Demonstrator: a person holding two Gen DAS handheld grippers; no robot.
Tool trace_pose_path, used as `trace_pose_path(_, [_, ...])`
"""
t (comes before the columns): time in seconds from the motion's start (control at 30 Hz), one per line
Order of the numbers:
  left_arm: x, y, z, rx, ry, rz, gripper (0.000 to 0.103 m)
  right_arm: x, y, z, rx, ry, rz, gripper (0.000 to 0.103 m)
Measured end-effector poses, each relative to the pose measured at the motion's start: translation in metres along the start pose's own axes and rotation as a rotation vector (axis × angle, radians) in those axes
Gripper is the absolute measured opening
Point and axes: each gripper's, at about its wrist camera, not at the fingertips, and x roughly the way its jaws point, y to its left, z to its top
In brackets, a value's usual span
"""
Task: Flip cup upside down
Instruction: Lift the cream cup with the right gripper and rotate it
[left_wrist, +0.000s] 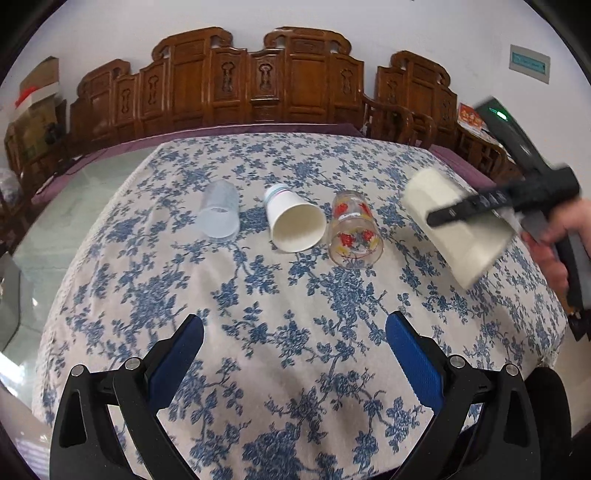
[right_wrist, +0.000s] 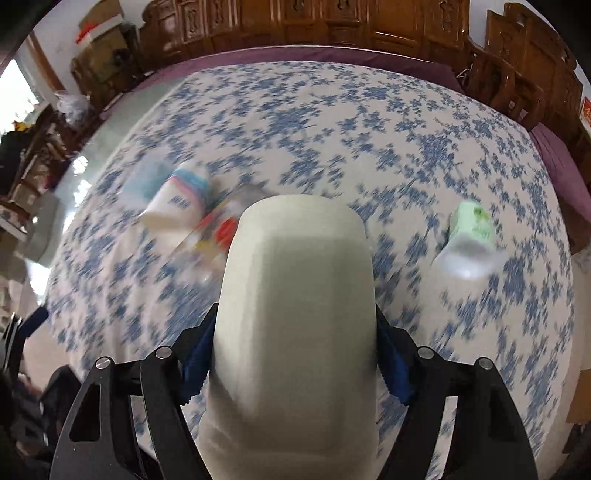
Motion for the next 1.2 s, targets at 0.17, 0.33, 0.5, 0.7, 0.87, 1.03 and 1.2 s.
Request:
trace_pose_path(0.17, [-0.014,0.004,-0.005,-0.01,-0.011,0.017,0.095,0.005,0.028,-0.04,-0.007,0.019,0.061,0.078])
trace_pose_path(0.33, [-0.021,0.005,-0.008,-0.008,-0.017,0.026,0.095,0.02,0.056,-0.063,-0.026,0.049,0.104,0.078])
trace_pose_path(0.5, [-0.023,0.006,-0.009,-0.011,-0.014,0.031,0.095,0.035,0.071,-0.071,-0.041,0.072,0.101,0.078])
trace_pose_path(0.7, [-0.022,0.002,-0.006,-0.005,-0.009,0.035,0.095,0.032,0.074,-0.072,-0.045,0.026,0.091,0.078])
trace_pose_path(0.87, [-0.02,-0.003,0.0,-0.001,-0.006,0.034,0.095,-0.02,0.063,-0.087,-0.03,-0.159,0.096,0.078])
trace_pose_path(1.03, [-0.017,-0.015,0.009,-0.014,0.001,0.023,0.095,-0.061,0.041,-0.122,0.019,-0.366,0.013,0.078])
trace_pose_path(1.2, [-0.011,-0.036,0.016,-0.001,0.011,0.022,0.095,-0.073,0.03,-0.147,-0.001,-0.475,-0.096,0.081])
